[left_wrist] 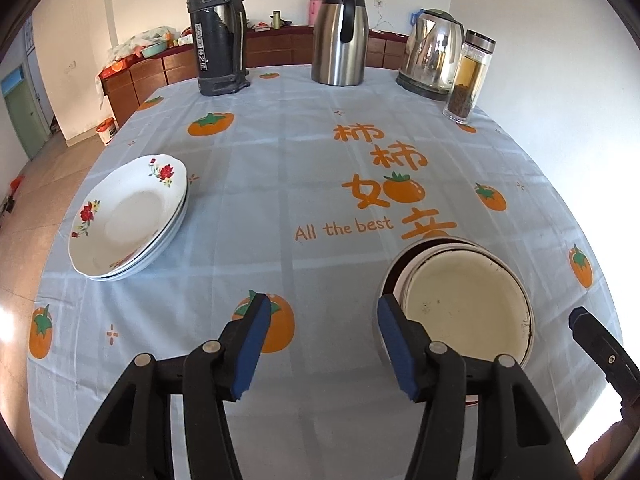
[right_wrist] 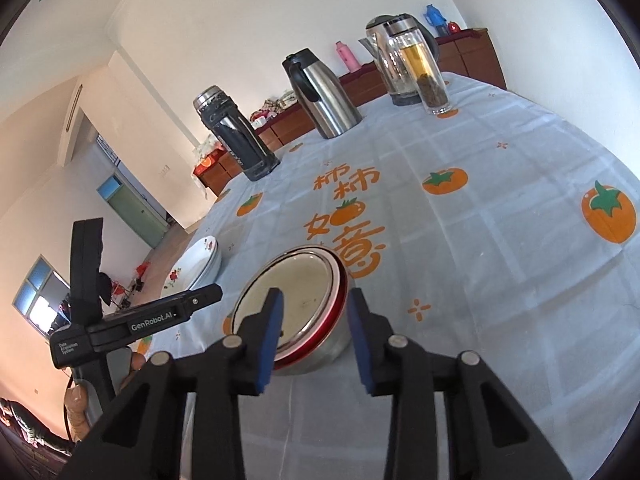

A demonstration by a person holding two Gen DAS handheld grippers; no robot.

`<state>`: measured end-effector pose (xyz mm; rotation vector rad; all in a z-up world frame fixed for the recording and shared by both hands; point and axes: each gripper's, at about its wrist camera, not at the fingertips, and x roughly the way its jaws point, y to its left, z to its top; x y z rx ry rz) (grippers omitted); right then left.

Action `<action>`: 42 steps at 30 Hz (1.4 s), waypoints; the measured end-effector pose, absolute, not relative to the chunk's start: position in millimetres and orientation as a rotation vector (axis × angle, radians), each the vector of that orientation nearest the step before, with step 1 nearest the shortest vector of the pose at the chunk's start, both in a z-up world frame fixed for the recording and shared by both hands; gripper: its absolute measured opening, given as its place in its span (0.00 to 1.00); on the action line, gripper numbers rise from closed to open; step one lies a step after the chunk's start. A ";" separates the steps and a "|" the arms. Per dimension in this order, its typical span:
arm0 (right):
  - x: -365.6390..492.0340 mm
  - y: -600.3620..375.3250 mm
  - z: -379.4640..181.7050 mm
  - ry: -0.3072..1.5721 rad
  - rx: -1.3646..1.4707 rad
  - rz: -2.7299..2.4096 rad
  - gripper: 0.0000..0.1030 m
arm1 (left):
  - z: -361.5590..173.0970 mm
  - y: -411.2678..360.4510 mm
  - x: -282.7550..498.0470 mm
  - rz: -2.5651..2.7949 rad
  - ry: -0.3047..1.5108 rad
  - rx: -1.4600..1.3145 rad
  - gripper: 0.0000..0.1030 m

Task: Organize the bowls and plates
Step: 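Open the right gripper and bring both grippers to the nested bowls' rim, then grasp the rim of the nested bowl stack with both grippers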

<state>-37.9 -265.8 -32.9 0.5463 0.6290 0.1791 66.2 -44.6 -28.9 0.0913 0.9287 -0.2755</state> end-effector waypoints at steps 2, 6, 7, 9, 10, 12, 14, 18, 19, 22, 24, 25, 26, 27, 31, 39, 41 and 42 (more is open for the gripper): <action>-36.7 -265.2 -34.4 0.632 0.550 0.185 0.33 | -30.1 -48.7 65.0 -0.281 0.926 0.110 0.56; -35.3 -266.3 -37.6 0.638 0.557 0.182 0.34 | -32.7 -53.3 64.6 -0.291 0.928 0.128 0.56; -35.4 -266.7 -38.0 0.637 0.559 0.175 0.34 | -34.1 -54.0 65.3 -0.294 0.933 0.130 0.56; -34.7 -267.9 -38.6 0.636 0.563 0.158 0.35 | -36.1 -54.5 66.6 -0.298 0.939 0.134 0.56; -34.4 -268.0 -39.1 0.636 0.564 0.157 0.35 | -37.8 -55.5 67.7 -0.300 0.943 0.140 0.56; -32.9 -267.0 -41.1 0.642 0.567 0.158 0.35 | -39.9 -56.5 68.8 -0.307 0.949 0.145 0.56; -30.9 -263.3 -44.0 0.655 0.568 0.156 0.35 | -39.9 -56.5 68.8 -0.317 0.945 0.144 0.56; -28.0 -258.4 -48.2 0.665 0.562 0.132 0.37 | -39.7 -57.6 69.5 -0.327 0.939 0.161 0.56; -27.1 -257.6 -49.3 0.666 0.565 0.128 0.44 | -39.6 -57.7 70.1 -0.330 0.940 0.162 0.56; -24.5 -256.1 -51.8 0.670 0.567 0.124 0.49 | -39.7 -57.6 72.3 -0.344 0.942 0.169 0.56; -23.3 -255.4 -52.2 0.674 0.566 0.128 0.49 | -39.6 -56.0 73.7 -0.354 0.946 0.159 0.56; -22.9 -255.3 -52.4 0.675 0.568 0.131 0.49 | -39.0 -55.2 74.3 -0.358 0.946 0.154 0.56; -22.4 -255.3 -52.5 0.676 0.570 0.130 0.49 | -38.3 -54.4 74.6 -0.362 0.945 0.148 0.56; -21.8 -255.4 -52.8 0.676 0.572 0.128 0.49 | -37.2 -53.6 74.7 -0.368 0.944 0.143 0.56; -18.5 -254.9 -54.5 0.682 0.573 0.130 0.49 | -31.4 -52.8 74.5 -0.410 0.934 0.106 0.56; -12.6 -253.3 -62.4 0.711 0.579 0.131 0.46 | -45.8 -81.8 75.6 -0.448 0.981 0.159 0.56; -11.6 -253.4 -63.7 0.713 0.580 0.133 0.46 | -50.1 -84.7 76.8 -0.435 0.987 0.179 0.56; -10.5 -253.7 -64.1 0.713 0.581 0.134 0.46 | -51.5 -85.1 77.8 -0.439 0.993 0.176 0.56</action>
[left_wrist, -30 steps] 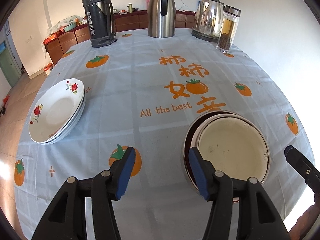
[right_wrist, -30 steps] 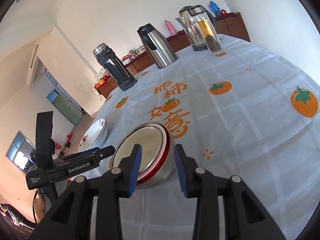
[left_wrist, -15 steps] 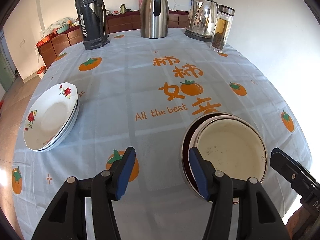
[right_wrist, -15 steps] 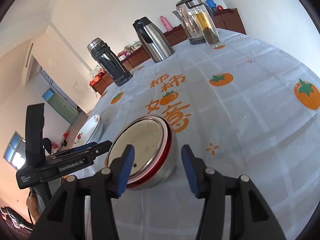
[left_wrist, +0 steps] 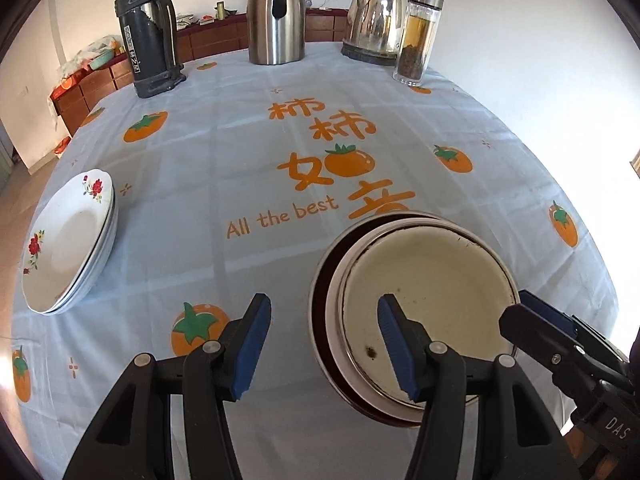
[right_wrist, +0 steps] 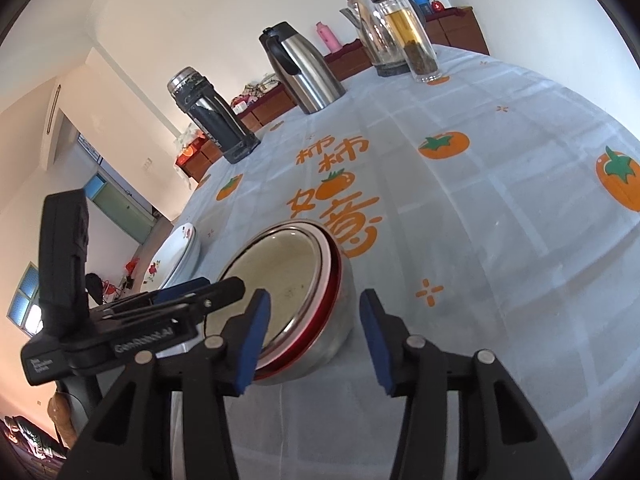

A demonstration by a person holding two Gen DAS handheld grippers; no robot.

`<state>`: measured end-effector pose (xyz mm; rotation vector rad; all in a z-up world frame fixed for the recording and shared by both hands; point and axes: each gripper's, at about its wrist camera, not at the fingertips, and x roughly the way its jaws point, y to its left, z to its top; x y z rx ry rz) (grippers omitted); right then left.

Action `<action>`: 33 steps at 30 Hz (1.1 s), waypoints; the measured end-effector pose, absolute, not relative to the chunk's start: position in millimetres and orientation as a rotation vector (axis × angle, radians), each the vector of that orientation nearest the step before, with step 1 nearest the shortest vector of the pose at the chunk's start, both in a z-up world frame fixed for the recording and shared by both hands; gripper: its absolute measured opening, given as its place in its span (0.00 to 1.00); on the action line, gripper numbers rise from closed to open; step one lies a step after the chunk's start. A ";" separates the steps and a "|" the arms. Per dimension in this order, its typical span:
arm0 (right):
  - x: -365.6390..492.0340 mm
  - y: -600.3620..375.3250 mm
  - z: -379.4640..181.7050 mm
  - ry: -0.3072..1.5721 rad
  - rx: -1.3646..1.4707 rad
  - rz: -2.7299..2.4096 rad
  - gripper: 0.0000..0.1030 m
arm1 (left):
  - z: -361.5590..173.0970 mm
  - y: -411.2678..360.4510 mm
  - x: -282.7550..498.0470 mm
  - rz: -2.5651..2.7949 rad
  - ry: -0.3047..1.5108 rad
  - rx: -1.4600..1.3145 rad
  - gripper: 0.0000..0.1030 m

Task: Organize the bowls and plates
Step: 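Grasp the rim of the nested bowl stack with both grippers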

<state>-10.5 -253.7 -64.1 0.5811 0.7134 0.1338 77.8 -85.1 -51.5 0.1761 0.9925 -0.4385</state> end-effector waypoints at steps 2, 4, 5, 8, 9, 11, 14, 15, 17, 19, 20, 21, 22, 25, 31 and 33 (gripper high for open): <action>-9.2 -254.7 -65.9 0.717 0.588 0.134 0.45 | -53.5 -84.7 79.4 -0.437 0.997 0.174 0.56; -7.9 -255.3 -67.8 0.722 0.592 0.133 0.44 | -55.5 -85.3 80.1 -0.431 0.999 0.181 0.56; -7.4 -255.6 -68.7 0.724 0.594 0.134 0.44 | -56.5 -85.9 80.6 -0.428 0.999 0.185 0.56; -6.7 -256.3 -70.1 0.726 0.599 0.136 0.44 | -60.1 -87.2 82.8 -0.419 1.005 0.192 0.56; -5.8 -256.8 -70.3 0.728 0.601 0.138 0.44 | -61.3 -87.8 83.5 -0.419 1.009 0.192 0.56; -4.1 -256.5 -71.2 0.732 0.603 0.143 0.44 | -64.1 -88.3 85.5 -0.419 1.015 0.188 0.56; -1.3 -256.1 -72.7 0.737 0.604 0.148 0.44 | -67.5 -88.7 87.6 -0.411 1.022 0.187 0.56; -0.3 -256.6 -73.0 0.737 0.605 0.149 0.44 | -68.6 -89.2 88.3 -0.411 1.025 0.186 0.56; 0.4 -256.9 -73.4 0.738 0.605 0.151 0.44 | -70.8 -89.7 89.8 -0.411 1.031 0.186 0.56; 1.6 -257.0 -74.1 0.740 0.609 0.154 0.44 | -72.0 -90.3 90.7 -0.409 1.033 0.184 0.56; 2.3 -257.0 -74.7 0.741 0.613 0.159 0.42 | -72.8 -90.6 91.5 -0.405 1.034 0.181 0.56; 3.6 -256.8 -75.5 0.746 0.619 0.166 0.40 | -73.4 -91.0 92.7 -0.404 1.035 0.178 0.56; 4.3 -256.3 -76.2 0.749 0.619 0.167 0.40 | -74.1 -91.2 93.6 -0.402 1.037 0.174 0.56; 5.1 -256.5 -77.3 0.749 0.624 0.168 0.39 | -76.9 -91.4 95.4 -0.403 1.042 0.163 0.56; 6.0 -256.6 -78.3 0.751 0.629 0.167 0.39 | -78.2 -89.8 96.1 -0.418 1.041 0.132 0.53; 6.4 -256.2 -79.1 0.759 0.630 0.165 0.39 | -78.2 -87.7 96.3 -0.431 1.046 0.103 0.48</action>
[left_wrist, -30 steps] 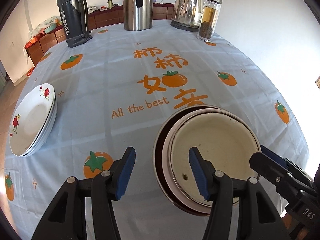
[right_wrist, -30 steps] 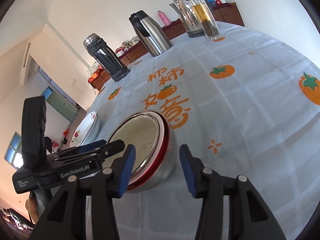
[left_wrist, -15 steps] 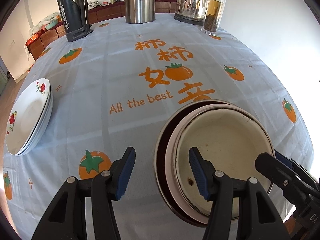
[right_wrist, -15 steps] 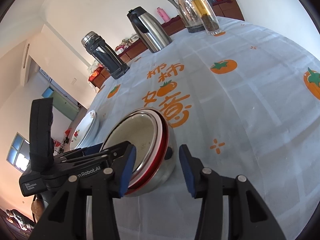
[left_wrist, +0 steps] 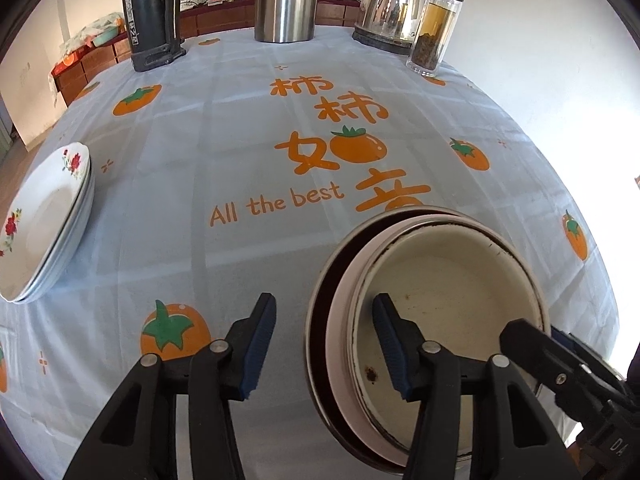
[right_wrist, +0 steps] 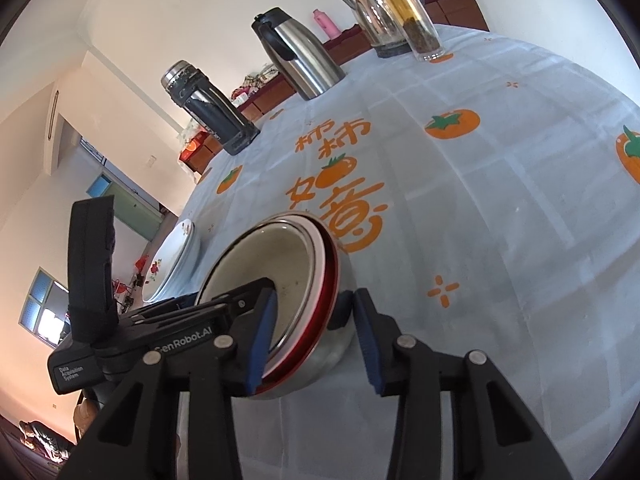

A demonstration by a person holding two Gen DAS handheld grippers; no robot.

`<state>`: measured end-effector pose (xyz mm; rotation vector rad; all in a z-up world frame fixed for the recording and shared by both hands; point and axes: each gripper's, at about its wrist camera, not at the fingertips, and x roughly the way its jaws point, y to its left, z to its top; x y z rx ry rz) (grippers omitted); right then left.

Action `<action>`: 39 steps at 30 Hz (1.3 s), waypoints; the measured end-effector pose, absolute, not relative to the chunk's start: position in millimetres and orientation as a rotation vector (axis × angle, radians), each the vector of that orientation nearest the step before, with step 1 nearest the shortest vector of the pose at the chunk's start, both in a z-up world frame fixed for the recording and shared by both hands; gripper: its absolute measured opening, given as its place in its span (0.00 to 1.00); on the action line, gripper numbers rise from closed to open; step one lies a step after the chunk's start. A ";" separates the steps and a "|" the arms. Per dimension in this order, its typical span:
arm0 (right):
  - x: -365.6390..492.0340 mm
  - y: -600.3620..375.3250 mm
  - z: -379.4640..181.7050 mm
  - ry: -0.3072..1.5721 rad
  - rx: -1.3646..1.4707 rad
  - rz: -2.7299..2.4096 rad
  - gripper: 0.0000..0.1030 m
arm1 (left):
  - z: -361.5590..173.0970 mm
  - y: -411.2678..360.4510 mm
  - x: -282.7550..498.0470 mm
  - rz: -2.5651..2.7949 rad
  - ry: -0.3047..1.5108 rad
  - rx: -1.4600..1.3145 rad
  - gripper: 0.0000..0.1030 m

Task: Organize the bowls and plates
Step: 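Grasp the rim of the nested bowl stack with both grippers, then lift the nested bowls with both grippers and carry them over the plate stack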

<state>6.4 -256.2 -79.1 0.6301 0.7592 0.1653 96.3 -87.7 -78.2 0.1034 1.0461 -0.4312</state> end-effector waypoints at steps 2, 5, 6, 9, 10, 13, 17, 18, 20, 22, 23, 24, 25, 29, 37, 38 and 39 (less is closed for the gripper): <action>6.7 -256.9 -79.4 0.769 0.643 0.164 0.39 | -78.1 -86.9 96.3 -0.442 1.049 0.092 0.46; 7.9 -256.9 -79.8 0.777 0.649 0.160 0.39 | -77.7 -88.1 96.1 -0.438 1.049 0.088 0.43; 8.2 -257.0 -80.1 0.780 0.651 0.159 0.39 | -77.9 -88.6 96.1 -0.441 1.049 0.081 0.40; 9.8 -258.3 -81.7 0.792 0.671 0.158 0.39 | -79.6 -91.8 96.0 -0.458 1.059 0.067 0.38; 10.7 -258.2 -82.6 0.797 0.675 0.161 0.40 | -79.4 -92.5 95.4 -0.451 1.052 0.068 0.38; 14.9 -259.1 -87.7 0.811 0.705 0.171 0.44 | -79.8 -90.5 96.5 -0.451 1.057 0.047 0.38; 15.2 -258.3 -87.3 0.810 0.698 0.169 0.43 | -79.6 -90.6 94.8 -0.442 1.048 0.043 0.38; 15.2 -258.4 -87.2 0.810 0.701 0.168 0.43 | -79.6 -90.4 94.1 -0.441 1.044 0.045 0.38; 14.3 -259.2 -87.9 0.806 0.713 0.166 0.42 | -79.2 -91.0 91.2 -0.441 1.027 0.058 0.38; 13.2 -258.7 -87.4 0.805 0.710 0.162 0.42 | -78.9 -90.1 90.1 -0.445 1.020 0.056 0.38; 12.3 -258.1 -86.7 0.806 0.705 0.159 0.41 | -78.6 -88.7 89.7 -0.448 1.021 0.047 0.37; 10.8 -257.2 -85.8 0.806 0.699 0.153 0.40 | -77.7 -87.8 89.1 -0.450 1.021 0.041 0.37; 9.5 -255.5 -84.6 0.807 0.687 0.145 0.38 | -76.5 -87.3 88.2 -0.452 1.019 0.041 0.37; 7.3 -252.1 -85.4 0.830 0.676 0.131 0.30 | -65.6 -89.6 78.9 -0.441 0.972 0.102 0.37; 1.7 -244.8 -77.0 0.848 0.653 0.106 0.29 | -60.7 -81.8 75.0 -0.451 0.982 0.084 0.38; 1.0 -243.1 -75.2 0.857 0.646 0.100 0.29 | -60.4 -81.0 74.1 -0.455 0.982 0.082 0.38; -0.1 -241.9 -73.5 0.861 0.641 0.095 0.29 | -60.3 -80.0 73.4 -0.458 0.984 0.077 0.38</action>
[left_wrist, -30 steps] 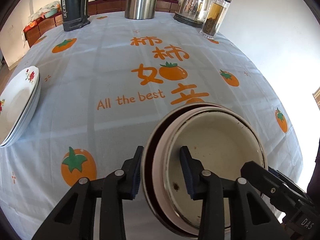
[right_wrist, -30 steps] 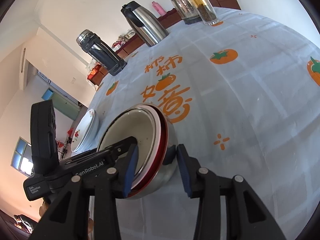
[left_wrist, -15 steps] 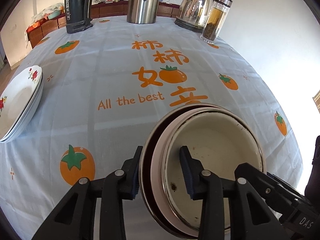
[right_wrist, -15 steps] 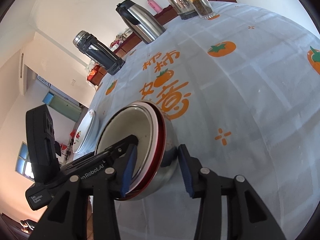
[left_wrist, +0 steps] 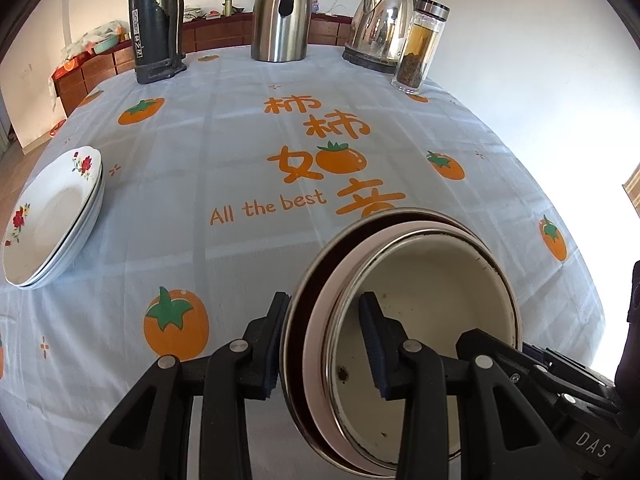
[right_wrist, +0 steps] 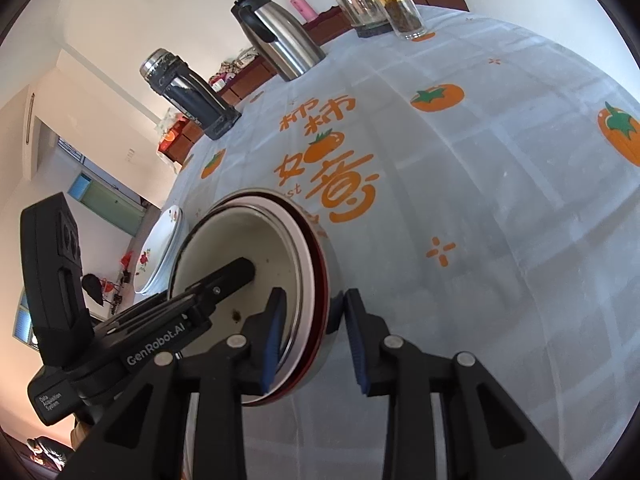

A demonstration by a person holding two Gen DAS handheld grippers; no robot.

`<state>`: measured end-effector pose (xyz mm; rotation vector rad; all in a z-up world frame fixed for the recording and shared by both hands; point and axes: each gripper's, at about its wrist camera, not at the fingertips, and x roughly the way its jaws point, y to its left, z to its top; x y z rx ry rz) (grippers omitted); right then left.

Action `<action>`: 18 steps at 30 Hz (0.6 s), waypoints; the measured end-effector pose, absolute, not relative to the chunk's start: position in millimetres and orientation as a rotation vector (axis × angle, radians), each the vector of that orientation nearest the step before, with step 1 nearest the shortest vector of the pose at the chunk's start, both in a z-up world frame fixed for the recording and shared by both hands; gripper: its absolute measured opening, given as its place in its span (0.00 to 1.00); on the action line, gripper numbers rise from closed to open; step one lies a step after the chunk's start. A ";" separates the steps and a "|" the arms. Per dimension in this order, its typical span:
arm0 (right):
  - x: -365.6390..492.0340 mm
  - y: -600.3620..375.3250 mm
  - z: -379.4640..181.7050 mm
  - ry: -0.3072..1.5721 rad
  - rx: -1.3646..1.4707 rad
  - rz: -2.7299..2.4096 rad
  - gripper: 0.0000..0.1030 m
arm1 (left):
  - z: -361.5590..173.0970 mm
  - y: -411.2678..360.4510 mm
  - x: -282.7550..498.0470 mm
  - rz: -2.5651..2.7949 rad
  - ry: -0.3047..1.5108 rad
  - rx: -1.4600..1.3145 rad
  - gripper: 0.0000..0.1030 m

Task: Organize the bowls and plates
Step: 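Lift the nested bowls with both grippers and carry them over the plate stack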

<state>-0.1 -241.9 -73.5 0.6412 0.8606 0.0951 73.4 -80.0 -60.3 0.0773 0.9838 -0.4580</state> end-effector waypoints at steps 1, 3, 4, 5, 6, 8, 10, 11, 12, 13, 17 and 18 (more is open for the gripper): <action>-1.1 -240.4 -70.8 0.865 0.634 0.090 0.29 | -59.9 -78.0 72.7 -0.461 0.987 0.066 0.38; -1.6 -238.2 -67.4 0.870 0.623 0.087 0.29 | -59.0 -75.6 71.6 -0.460 0.990 0.055 0.38; -1.3 -236.4 -65.7 0.875 0.618 0.086 0.29 | -58.3 -73.5 71.0 -0.454 0.993 0.052 0.38; -0.6 -234.9 -64.9 0.882 0.618 0.089 0.29 | -57.9 -72.0 70.9 -0.447 0.996 0.051 0.38; 0.1 -233.4 -64.9 0.888 0.620 0.093 0.29 | -57.6 -70.3 70.5 -0.439 1.000 0.052 0.38; 3.5 -229.4 -65.6 0.906 0.630 0.109 0.29 | -56.8 -64.9 69.6 -0.415 1.003 0.058 0.38; 6.9 -223.6 -65.3 0.918 0.630 0.120 0.29 | -55.8 -56.9 68.4 -0.397 0.999 0.059 0.38; 8.7 -219.7 -64.2 0.920 0.623 0.125 0.29 | -55.4 -52.4 68.2 -0.391 0.998 0.054 0.38; 9.9 -216.2 -63.3 0.922 0.617 0.130 0.29 | -54.7 -48.2 68.6 -0.385 0.998 0.048 0.38; 11.4 -212.5 -62.7 0.925 0.613 0.138 0.29 | -54.5 -44.6 69.0 -0.381 0.998 0.045 0.38; 17.4 -199.8 -63.2 0.946 0.622 0.168 0.29 | -51.6 -32.1 70.5 -0.347 0.993 0.055 0.38; 18.4 -196.6 -63.2 0.950 0.622 0.173 0.29 | -50.9 -29.6 70.6 -0.339 0.989 0.060 0.39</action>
